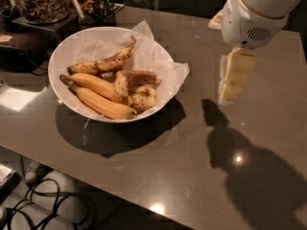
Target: Pick banana from white bowl
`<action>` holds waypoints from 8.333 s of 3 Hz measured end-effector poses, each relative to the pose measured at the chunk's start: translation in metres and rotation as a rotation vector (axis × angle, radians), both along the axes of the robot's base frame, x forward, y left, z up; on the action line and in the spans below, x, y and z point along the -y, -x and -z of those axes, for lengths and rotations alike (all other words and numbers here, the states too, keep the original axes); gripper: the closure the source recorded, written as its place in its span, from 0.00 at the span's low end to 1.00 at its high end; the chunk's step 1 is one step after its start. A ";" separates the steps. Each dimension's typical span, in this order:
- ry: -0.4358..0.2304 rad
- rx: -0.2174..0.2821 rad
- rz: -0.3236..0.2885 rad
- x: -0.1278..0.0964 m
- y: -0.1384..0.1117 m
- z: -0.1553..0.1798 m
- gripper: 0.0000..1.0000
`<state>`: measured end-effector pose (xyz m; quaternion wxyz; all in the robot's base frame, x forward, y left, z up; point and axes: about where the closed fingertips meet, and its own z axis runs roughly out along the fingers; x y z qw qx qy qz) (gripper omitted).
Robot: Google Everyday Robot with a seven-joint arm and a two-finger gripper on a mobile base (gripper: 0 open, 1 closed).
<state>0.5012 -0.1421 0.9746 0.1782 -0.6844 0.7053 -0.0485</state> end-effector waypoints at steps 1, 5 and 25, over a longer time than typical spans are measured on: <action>0.003 0.003 -0.006 -0.003 -0.001 0.000 0.00; 0.031 0.008 -0.156 -0.046 -0.021 0.004 0.00; 0.166 -0.084 -0.494 -0.156 -0.060 0.082 0.82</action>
Offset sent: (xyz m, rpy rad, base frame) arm 0.0163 0.0370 -0.0081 -0.0354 0.0028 0.1093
